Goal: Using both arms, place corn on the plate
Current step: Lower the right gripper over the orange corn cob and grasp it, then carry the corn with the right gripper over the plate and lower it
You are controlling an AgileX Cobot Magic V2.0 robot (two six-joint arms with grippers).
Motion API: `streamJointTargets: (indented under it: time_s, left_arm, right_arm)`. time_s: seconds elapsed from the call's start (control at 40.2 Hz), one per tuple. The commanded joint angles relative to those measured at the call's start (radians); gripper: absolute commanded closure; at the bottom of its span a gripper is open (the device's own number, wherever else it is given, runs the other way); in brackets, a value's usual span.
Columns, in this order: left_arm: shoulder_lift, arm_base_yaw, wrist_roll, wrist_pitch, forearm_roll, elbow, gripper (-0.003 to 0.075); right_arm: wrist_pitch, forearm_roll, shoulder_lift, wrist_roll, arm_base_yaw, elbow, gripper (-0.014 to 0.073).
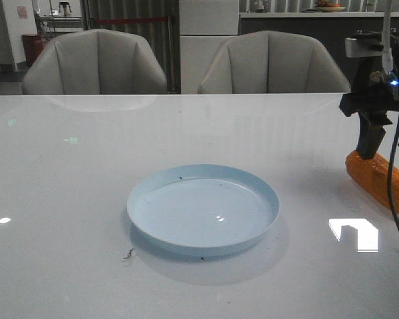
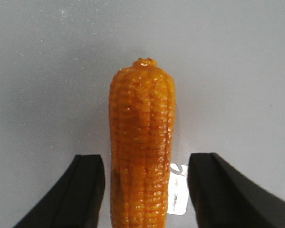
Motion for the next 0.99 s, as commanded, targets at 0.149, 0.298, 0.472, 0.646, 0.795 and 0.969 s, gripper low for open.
streamJointTargets:
  time_s: [0.149, 0.298, 0.472, 0.646, 0.795, 0.969]
  left_arm:
    - [-0.005, -0.007, -0.015, -0.060, 0.035, -0.025, 0.0230]
    - [-0.005, -0.007, -0.015, -0.060, 0.037, -0.025, 0.0230]
    - [-0.005, -0.007, -0.015, -0.060, 0.037, -0.025, 0.0230]
    - [-0.005, -0.007, -0.015, -0.060, 0.037, -0.025, 0.0230]
    - [-0.005, -0.007, -0.015, -0.060, 0.037, -0.025, 0.0230]
    - [-0.005, -0.007, -0.015, -0.060, 0.037, -0.025, 0.0230]
  right_arm:
    - [-0.045, -0.012, -0.009, -0.001, -0.005, -0.036, 0.0102]
    - [-0.013, -0.011, 0.033, -0.001, -0.005, -0.036, 0.0027]
    - [-0.001, -0.011, 0.062, -0.001, -0.005, -0.036, -0.0001]
    - [-0.004, -0.011, 0.064, -0.017, -0.004, -0.052, 0.0058]
    - [0.030, -0.010, 0.062, -0.022, 0.001, -0.122, 0.0214]
    - [0.111, -0.010, 0.062, -0.037, 0.035, -0.246, 0.0223]
